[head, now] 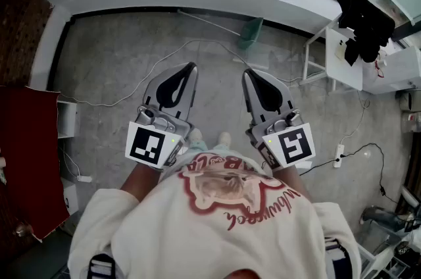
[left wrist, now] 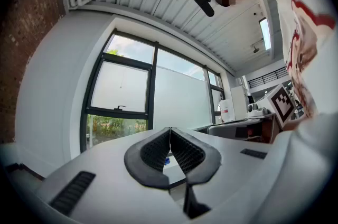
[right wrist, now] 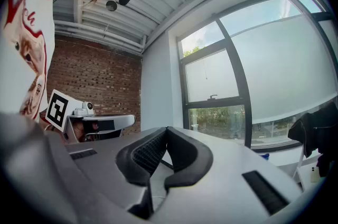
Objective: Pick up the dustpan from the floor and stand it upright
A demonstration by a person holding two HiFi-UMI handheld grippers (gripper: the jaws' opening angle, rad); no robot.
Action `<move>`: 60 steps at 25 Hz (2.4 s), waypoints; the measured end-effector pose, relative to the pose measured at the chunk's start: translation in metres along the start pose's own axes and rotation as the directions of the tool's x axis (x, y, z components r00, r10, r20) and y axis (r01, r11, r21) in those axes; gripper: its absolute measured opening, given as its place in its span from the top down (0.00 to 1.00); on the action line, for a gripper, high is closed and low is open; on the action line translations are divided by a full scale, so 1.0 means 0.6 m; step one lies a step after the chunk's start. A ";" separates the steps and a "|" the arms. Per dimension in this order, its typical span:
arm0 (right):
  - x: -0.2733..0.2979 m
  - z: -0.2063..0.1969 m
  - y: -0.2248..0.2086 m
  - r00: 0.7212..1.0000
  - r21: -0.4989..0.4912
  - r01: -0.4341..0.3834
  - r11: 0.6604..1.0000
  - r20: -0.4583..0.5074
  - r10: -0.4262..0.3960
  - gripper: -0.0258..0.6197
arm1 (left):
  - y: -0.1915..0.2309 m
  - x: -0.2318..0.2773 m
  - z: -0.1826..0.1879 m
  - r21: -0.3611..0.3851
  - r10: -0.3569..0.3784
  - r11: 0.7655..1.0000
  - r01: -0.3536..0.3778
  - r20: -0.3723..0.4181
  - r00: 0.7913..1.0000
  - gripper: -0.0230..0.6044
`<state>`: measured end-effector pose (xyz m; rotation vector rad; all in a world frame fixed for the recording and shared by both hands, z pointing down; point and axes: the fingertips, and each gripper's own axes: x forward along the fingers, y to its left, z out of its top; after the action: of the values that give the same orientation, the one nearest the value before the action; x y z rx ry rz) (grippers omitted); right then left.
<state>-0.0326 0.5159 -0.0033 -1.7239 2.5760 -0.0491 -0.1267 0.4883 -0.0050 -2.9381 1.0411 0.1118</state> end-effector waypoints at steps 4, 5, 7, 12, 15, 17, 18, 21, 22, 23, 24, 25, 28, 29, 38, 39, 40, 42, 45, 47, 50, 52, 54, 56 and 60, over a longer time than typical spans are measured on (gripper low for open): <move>0.001 0.002 -0.008 1.000 0.002 0.005 1.000 0.001 -0.005 0.92 | -0.006 0.008 0.003 0.002 -0.005 1.000 0.005 0.007 1.000 0.93; 0.001 0.002 -0.010 1.000 0.004 0.007 1.000 0.004 -0.007 0.92 | -0.005 0.008 0.001 -0.001 -0.004 1.000 0.004 0.004 1.000 0.93; 0.003 0.003 -0.010 1.000 0.007 0.007 1.000 0.007 -0.007 0.92 | -0.003 0.009 0.000 -0.005 -0.003 1.000 0.003 0.003 1.000 0.93; 0.006 0.000 0.001 1.000 0.000 0.002 1.000 0.004 -0.002 0.92 | 0.003 0.003 0.004 -0.004 0.003 1.000 -0.003 0.009 1.000 0.93; 0.005 0.001 -0.002 1.000 -0.008 0.003 1.000 0.006 -0.003 0.92 | 0.001 0.008 0.001 -0.007 0.000 1.000 0.000 0.005 1.000 0.93; 0.005 0.000 -0.003 1.000 -0.020 0.002 1.000 0.009 -0.002 0.92 | 0.001 0.010 -0.001 -0.008 -0.001 1.000 0.001 0.004 1.000 0.93; 0.004 -0.001 -0.005 1.000 -0.021 0.002 1.000 0.010 -0.002 0.92 | 0.000 0.011 -0.003 -0.009 0.000 1.000 0.000 0.003 1.000 0.93; 0.001 -0.002 -0.014 1.000 -0.008 0.009 1.000 0.011 -0.009 0.92 | -0.007 0.018 -0.005 -0.013 -0.001 1.000 0.001 -0.004 1.000 0.93; -0.001 -0.001 -0.018 1.000 -0.006 0.014 1.000 0.012 -0.014 0.92 | -0.012 0.022 -0.005 -0.016 -0.003 1.000 0.003 -0.005 1.000 0.93; -0.003 -0.001 -0.023 1.000 -0.005 0.020 1.000 0.014 -0.020 0.92 | -0.017 0.025 -0.006 -0.020 -0.002 1.000 0.002 -0.006 1.000 0.93; -0.004 0.000 -0.028 1.000 -0.003 0.026 1.000 0.015 -0.026 0.92 | -0.021 0.029 -0.008 -0.025 0.002 1.000 -0.002 -0.009 1.000 0.93; -0.004 0.001 -0.035 0.999 0.003 0.032 0.999 0.017 -0.032 0.92 | -0.024 0.033 -0.011 -0.032 0.010 0.999 -0.010 -0.016 1.000 0.93; -0.008 0.004 -0.058 0.998 0.029 0.052 0.998 0.027 -0.053 0.92 | -0.035 0.047 -0.022 -0.044 0.042 0.998 -0.044 -0.046 0.998 0.93; -0.011 0.005 -0.066 0.998 0.035 0.059 0.998 0.030 -0.060 0.92 | -0.041 0.051 -0.026 -0.039 0.052 0.998 -0.055 -0.055 0.997 0.93; -0.033 -0.017 -0.091 0.999 0.063 0.020 0.998 0.023 -0.022 0.92 | -0.100 0.073 -0.038 -0.053 0.055 0.997 -0.059 -0.065 0.996 0.93; -0.034 -0.021 -0.090 1.000 0.071 0.016 0.997 0.018 -0.017 0.92 | -0.105 0.072 -0.045 -0.051 0.049 0.997 -0.053 -0.079 0.996 0.93; -0.033 -0.025 -0.091 1.000 0.078 0.011 0.997 0.010 -0.012 0.92 | -0.108 0.074 -0.049 -0.051 0.043 0.998 -0.048 -0.082 0.996 0.93; -0.028 -0.035 -0.096 1.000 0.079 -0.004 0.997 -0.007 0.004 0.92 | -0.106 0.082 -0.053 -0.058 0.040 0.997 -0.045 -0.078 0.996 0.93; -0.006 -0.056 -0.116 0.999 0.065 -0.019 0.998 -0.032 0.022 0.92 | -0.083 0.104 -0.062 -0.057 0.055 0.997 -0.059 -0.083 0.995 0.93; 0.020 -0.055 -0.126 1.000 0.073 -0.013 0.997 -0.023 0.014 0.92 | -0.060 0.120 -0.066 -0.054 0.060 0.996 -0.064 -0.078 0.995 0.93; 0.074 -0.047 -0.140 1.000 0.076 0.001 0.997 -0.008 0.000 0.92 | -0.013 0.153 -0.068 -0.078 0.058 0.995 -0.062 -0.059 0.997 0.93; 0.116 -0.050 -0.159 1.000 0.072 0.004 0.997 -0.009 -0.003 0.92 | 0.023 0.187 -0.073 -0.077 0.049 0.996 -0.053 -0.052 0.997 0.93; 0.165 -0.052 -0.186 1.000 0.070 0.015 0.997 -0.007 -0.014 0.92 | 0.059 0.228 -0.080 -0.062 0.031 0.997 -0.034 -0.051 0.998 0.93; 0.221 -0.053 -0.214 1.000 0.064 0.028 0.998 -0.006 -0.028 0.92 | 0.100 0.273 -0.085 -0.064 0.013 0.998 -0.016 -0.044 0.999 0.93; 0.347 -0.046 -0.262 0.999 0.050 0.049 0.998 -0.011 -0.049 0.92 | 0.204 0.360 -0.083 -0.058 -0.016 0.998 0.014 -0.043 0.999 0.93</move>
<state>0.0317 0.2634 0.0287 -1.7739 2.5165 -0.1231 -0.0330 0.2553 0.0290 -3.0125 1.0382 0.0791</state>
